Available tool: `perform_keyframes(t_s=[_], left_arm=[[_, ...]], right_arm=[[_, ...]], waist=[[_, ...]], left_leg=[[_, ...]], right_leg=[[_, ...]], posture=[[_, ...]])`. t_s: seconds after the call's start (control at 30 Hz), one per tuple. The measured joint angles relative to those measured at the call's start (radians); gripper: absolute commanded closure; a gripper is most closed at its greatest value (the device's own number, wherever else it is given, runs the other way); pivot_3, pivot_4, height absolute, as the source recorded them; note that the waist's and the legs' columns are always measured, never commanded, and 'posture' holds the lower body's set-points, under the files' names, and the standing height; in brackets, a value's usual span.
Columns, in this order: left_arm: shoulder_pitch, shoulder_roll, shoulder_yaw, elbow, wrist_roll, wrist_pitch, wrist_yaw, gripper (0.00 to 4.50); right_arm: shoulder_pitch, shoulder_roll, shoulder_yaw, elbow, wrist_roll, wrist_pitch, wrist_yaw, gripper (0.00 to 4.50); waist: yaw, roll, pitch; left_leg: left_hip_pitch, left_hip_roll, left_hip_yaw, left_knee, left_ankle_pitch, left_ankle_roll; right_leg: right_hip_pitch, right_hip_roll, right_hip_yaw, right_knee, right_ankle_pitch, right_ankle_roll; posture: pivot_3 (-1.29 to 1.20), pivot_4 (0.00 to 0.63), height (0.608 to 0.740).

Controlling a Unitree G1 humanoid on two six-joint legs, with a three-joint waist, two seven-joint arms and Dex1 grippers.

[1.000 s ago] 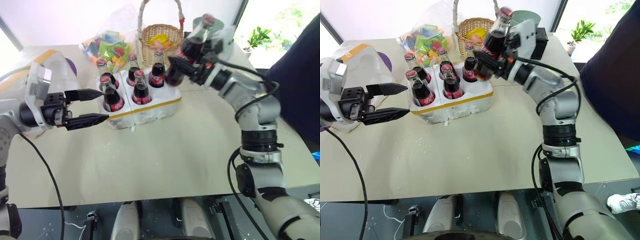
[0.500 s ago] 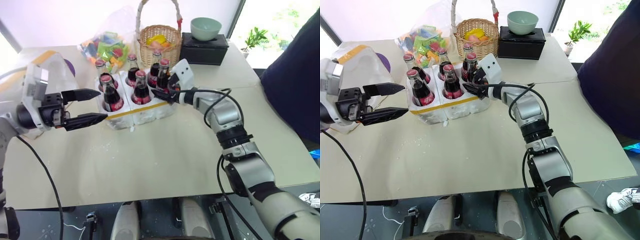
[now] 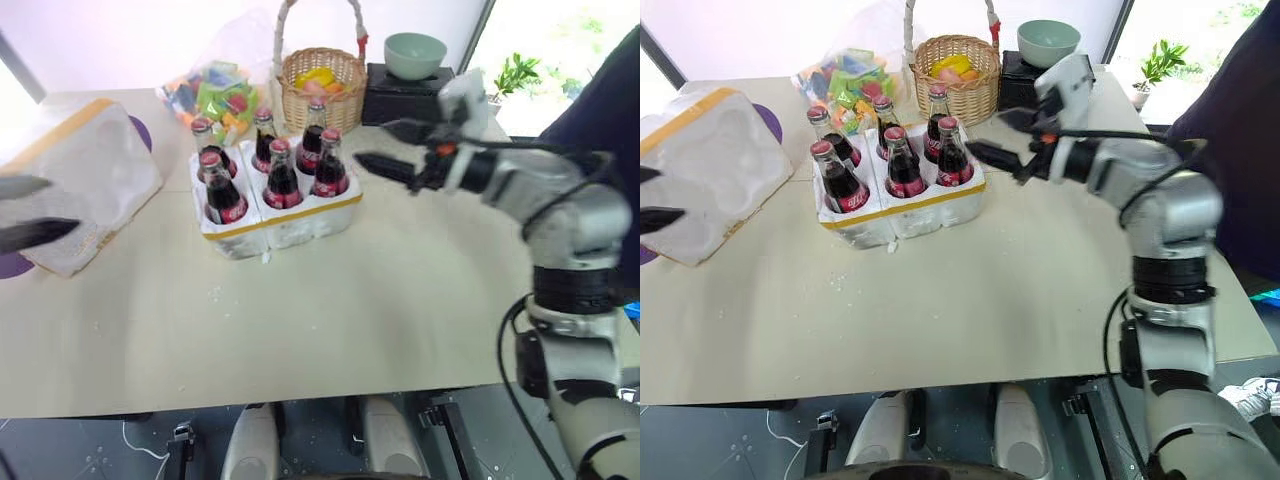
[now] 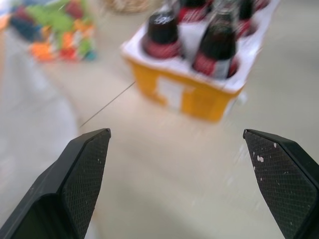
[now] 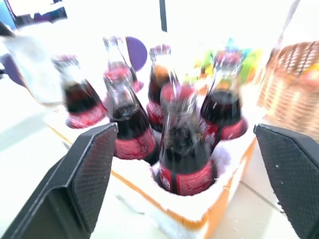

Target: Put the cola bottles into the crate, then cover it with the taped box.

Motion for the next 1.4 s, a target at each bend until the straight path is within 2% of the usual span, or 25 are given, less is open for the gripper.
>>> perform_keyframes(t_s=[0.07, 0.17, 0.23, 0.4, 0.53, 0.67, 0.87, 0.93, 1.0, 1.17, 1.2, 1.4], left_arm=[[-0.031, 0.047, -0.021, 0.131, 0.051, -0.072, -0.024, 0.0], [-0.129, 0.13, -0.171, 0.358, 0.153, -0.207, -0.071, 0.0], [-0.237, 0.139, -0.297, 0.486, 0.25, -0.294, -0.083, 0.0], [-0.588, 0.046, -0.532, 0.701, 0.474, -0.403, -0.032, 0.0], [-0.769, -0.037, -0.64, 0.816, 0.606, -0.434, 0.037, 0.0], [-0.854, -0.113, -0.687, 0.891, 0.691, -0.436, 0.12, 0.0], [-0.904, -0.183, -0.706, 0.933, 0.746, -0.426, 0.205, 0.0], [-0.912, -0.192, -0.706, 0.936, 0.75, -0.416, 0.22, 0.58], [-0.923, -0.196, -0.706, 0.94, 0.752, -0.4, 0.213, 1.34], [-0.928, -0.196, -0.706, 0.941, 0.754, -0.376, 0.138, 3.83], [-0.93, -0.196, -0.706, 0.941, 0.755, -0.37, 0.123, 4.15], [-0.931, -0.196, -0.703, 0.941, 0.754, -0.368, 0.093, 4.2]], right_arm=[[0.025, -0.049, -0.017, -0.034, 0.029, 0.033, 0.018, 0.04], [0.051, -0.097, -0.023, -0.075, 0.073, 0.072, 0.033, 0.04], [0.054, -0.113, -0.036, -0.091, 0.103, 0.09, 0.033, 0.04], [0.07, -0.167, -0.062, -0.135, 0.177, 0.094, 0.064, 0.04], [0.087, -0.231, -0.115, -0.197, 0.276, 0.092, 0.139, 0.04], [0.1, -0.277, -0.164, -0.246, 0.366, 0.094, 0.16, 0.04], [0.137, -0.308, -0.174, -0.255, 0.402, 0.094, 0.114, 0.04], [0.144, -0.32, -0.176, -0.263, 0.411, 0.093, 0.097, 0.0], [0.151, -0.328, -0.187, -0.267, 0.417, 0.093, 0.081, 0.0], [0.184, -0.334, -0.2, -0.283, 0.445, 0.091, 0.033, 0.0], [0.187, -0.334, -0.2, -0.283, 0.447, 0.088, 0.028, 0.0], [0.203, -0.334, -0.197, -0.283, 0.446, 0.046, 0.008, 0.0]], waist=[[-0.001, 0.0, 0.0], [-0.003, 0.0, 0.0], [-0.001, 0.0, 0.0], [0.02, -0.001, -0.001], [0.03, -0.003, -0.002], [0.027, -0.004, -0.002], [0.023, -0.005, -0.001], [0.024, -0.005, -0.001], [0.025, -0.005, -0.001], [0.026, -0.005, -0.002], [0.026, -0.005, -0.002], [0.027, -0.005, -0.002]], left_leg=[[0.0, 0.0, 0.001, 0.0, 0.0, 0.0], [0.0, 0.0, 0.003, 0.0, 0.0, 0.0], [0.0, 0.0, 0.003, 0.0, 0.0, 0.0], [-0.002, 0.0, 0.003, 0.002, 0.0, 0.0], [-0.002, 0.0, 0.003, 0.003, 0.0, 0.0], [-0.002, 0.0, 0.003, 0.003, 0.0, 0.0], [-0.002, 0.0, 0.003, 0.003, 0.0, 0.0], [-0.002, 0.0, 0.003, 0.003, 0.0, 0.0], [-0.002, 0.0, 0.003, 0.003, 0.0, 0.0], [-0.002, 0.0, 0.003, 0.003, 0.0, 0.0], [-0.002, 0.0, 0.003, 0.004, 0.0, 0.0], [-0.002, 0.0, 0.003, 0.004, 0.0, 0.0]], right_leg=[[0.0, 0.0, 0.0, 0.0, 0.0, 0.0], [-0.002, -0.001, 0.001, 0.0, 0.0, -0.001], [-0.002, -0.001, 0.001, 0.001, 0.0, -0.001], [-0.002, -0.001, 0.001, 0.001, 0.002, 0.003], [-0.001, -0.001, 0.001, 0.001, 0.003, 0.004], [-0.001, -0.001, 0.001, 0.001, 0.003, 0.004], [-0.002, -0.001, 0.001, 0.001, 0.003, 0.004], [-0.002, -0.001, 0.001, 0.001, 0.003, 0.004], [-0.002, -0.001, 0.001, 0.001, 0.003, 0.004], [-0.002, -0.001, 0.001, 0.001, 0.002, 0.003], [-0.001, -0.001, 0.001, 0.001, 0.002, 0.003], [-0.001, -0.002, 0.001, 0.001, 0.003, 0.004]], posture=[[0.0, 0.15, 0.74], [0.0, 0.15, 0.74], [0.0, 0.15, 0.74], [0.0, 0.15, 0.74], [0.0, 0.15, 0.74], [0.0, 0.15, 0.74], [0.0, 0.15, 0.74], [0.0, 0.15, 0.74], [0.0, 0.15, 0.74], [0.0, 0.15, 0.74], [0.0, 0.15, 0.74], [0.0, 0.15, 0.74]])
